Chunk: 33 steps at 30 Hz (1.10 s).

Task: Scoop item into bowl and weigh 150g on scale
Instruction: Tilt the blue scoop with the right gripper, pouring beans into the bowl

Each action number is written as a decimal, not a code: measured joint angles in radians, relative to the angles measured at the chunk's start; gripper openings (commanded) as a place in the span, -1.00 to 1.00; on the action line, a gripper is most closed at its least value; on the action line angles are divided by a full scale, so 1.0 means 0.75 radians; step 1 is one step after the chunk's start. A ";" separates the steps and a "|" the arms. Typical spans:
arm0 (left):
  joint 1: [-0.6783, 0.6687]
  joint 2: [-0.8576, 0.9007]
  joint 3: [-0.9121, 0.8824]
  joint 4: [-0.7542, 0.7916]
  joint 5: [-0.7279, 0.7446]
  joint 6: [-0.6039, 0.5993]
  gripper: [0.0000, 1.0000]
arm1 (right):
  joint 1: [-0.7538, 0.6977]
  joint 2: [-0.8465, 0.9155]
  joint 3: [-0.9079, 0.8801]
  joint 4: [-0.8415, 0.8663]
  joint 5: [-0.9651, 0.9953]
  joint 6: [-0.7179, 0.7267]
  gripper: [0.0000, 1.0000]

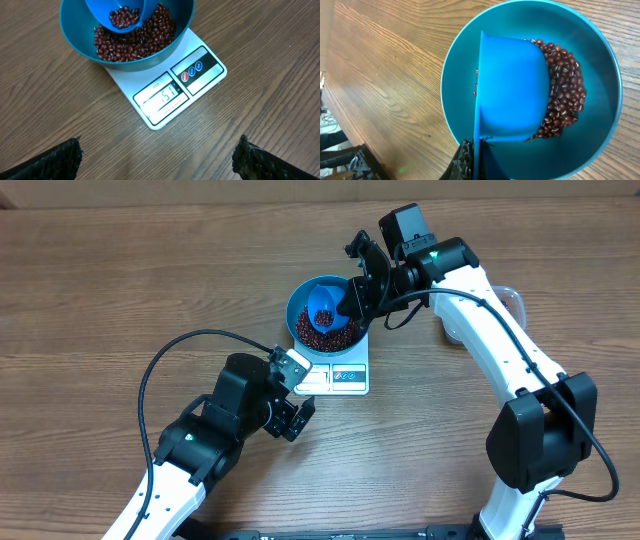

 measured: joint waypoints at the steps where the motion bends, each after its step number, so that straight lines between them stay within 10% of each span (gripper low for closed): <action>1: 0.000 0.001 0.000 0.000 0.001 0.000 1.00 | 0.000 0.000 0.000 -0.001 0.009 0.000 -0.93; 33: 0.000 0.001 0.000 0.000 0.001 0.000 1.00 | 0.129 0.000 0.001 -0.047 0.289 -0.037 -0.92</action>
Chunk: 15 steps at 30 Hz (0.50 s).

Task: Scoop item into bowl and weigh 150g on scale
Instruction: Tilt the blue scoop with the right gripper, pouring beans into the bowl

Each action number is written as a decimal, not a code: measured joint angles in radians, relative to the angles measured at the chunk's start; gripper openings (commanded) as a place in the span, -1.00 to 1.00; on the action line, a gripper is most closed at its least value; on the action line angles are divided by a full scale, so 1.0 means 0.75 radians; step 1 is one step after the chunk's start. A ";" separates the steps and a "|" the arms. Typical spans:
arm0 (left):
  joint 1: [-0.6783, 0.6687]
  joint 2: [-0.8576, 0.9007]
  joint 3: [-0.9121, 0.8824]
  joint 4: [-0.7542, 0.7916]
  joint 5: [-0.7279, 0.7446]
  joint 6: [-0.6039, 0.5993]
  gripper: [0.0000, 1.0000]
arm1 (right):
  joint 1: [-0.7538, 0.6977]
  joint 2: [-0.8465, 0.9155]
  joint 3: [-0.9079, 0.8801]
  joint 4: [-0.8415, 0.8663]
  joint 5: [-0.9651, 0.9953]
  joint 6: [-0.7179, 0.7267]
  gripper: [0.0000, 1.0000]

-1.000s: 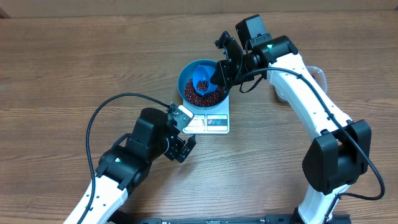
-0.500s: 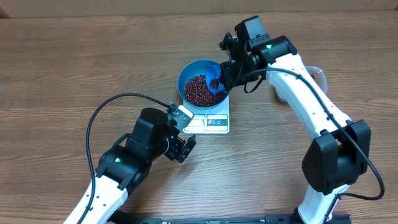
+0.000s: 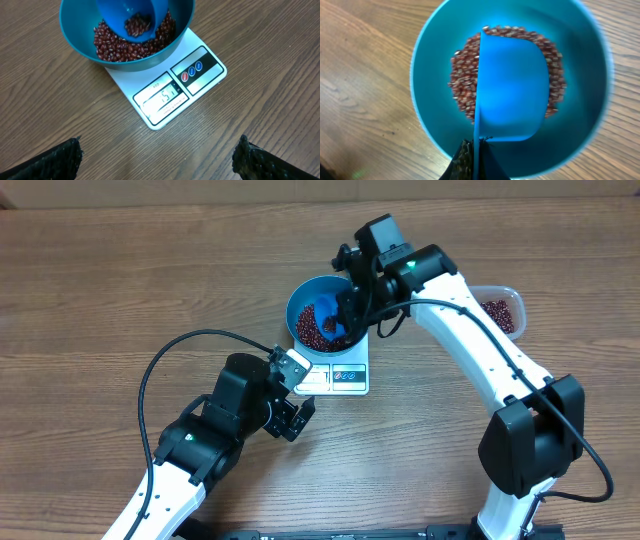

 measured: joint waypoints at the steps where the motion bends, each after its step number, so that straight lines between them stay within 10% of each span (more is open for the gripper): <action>1: 0.000 -0.001 0.000 0.000 -0.001 0.000 1.00 | 0.010 0.000 0.001 0.000 -0.001 0.000 -0.93; 15: 0.000 -0.001 0.000 -0.001 -0.001 0.000 0.99 | -0.070 0.000 0.000 -0.001 -0.280 0.000 -0.93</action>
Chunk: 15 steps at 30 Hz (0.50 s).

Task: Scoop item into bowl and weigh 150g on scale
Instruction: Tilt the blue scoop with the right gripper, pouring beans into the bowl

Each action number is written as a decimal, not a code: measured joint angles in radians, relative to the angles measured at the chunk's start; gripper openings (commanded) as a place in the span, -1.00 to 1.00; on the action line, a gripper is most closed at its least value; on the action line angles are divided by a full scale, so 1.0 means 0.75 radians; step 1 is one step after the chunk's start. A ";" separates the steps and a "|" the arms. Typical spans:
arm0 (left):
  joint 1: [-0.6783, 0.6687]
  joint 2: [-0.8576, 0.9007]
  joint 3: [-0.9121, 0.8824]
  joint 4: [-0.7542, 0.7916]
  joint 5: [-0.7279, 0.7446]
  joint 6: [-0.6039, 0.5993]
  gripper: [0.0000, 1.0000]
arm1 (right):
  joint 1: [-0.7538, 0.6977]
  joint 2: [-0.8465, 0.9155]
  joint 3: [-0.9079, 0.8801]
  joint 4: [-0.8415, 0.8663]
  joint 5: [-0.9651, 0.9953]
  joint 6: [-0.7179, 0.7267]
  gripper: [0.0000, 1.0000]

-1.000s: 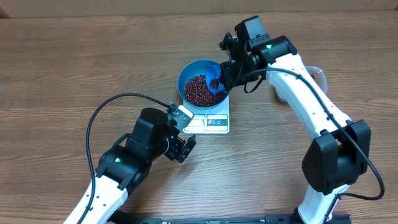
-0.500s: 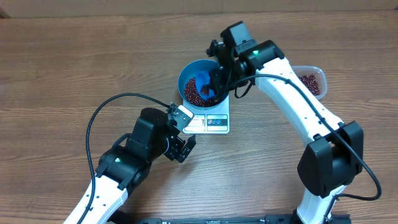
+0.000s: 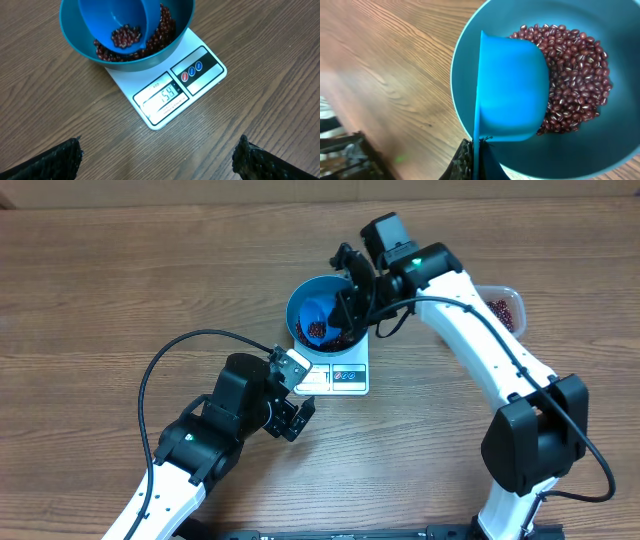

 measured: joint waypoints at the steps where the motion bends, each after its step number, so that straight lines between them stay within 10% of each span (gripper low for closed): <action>1: 0.000 0.001 0.000 0.001 0.001 0.000 0.99 | -0.015 0.000 0.001 -0.001 -0.020 0.001 -0.93; 15: 0.000 0.001 0.000 0.001 0.000 0.000 0.99 | -0.072 0.000 0.001 0.022 0.023 -0.025 -0.93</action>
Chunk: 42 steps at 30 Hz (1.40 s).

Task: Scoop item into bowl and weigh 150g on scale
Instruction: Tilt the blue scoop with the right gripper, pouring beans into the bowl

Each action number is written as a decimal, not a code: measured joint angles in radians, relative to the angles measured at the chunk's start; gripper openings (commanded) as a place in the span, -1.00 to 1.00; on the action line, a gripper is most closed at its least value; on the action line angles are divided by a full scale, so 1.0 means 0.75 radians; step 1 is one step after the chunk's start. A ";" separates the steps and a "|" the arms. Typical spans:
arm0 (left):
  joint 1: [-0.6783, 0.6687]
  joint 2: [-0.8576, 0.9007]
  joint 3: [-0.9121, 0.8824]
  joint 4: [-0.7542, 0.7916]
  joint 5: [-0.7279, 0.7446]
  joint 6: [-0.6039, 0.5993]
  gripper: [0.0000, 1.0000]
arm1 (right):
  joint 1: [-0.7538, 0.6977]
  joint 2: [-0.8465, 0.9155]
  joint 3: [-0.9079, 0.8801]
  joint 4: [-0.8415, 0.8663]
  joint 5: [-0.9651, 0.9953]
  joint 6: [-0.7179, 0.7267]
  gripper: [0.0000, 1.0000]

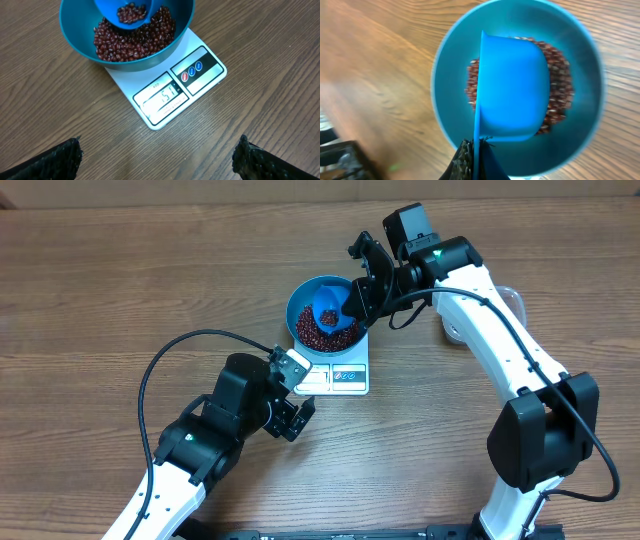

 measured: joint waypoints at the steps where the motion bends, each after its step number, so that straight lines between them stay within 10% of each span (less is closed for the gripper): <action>1: 0.000 0.000 0.000 0.000 0.000 0.000 0.99 | 0.003 0.000 -0.001 0.002 0.027 -0.002 -0.93; 42: 0.000 -0.001 0.000 0.000 0.000 0.000 1.00 | 0.139 0.000 -0.040 0.011 0.356 -0.009 -0.93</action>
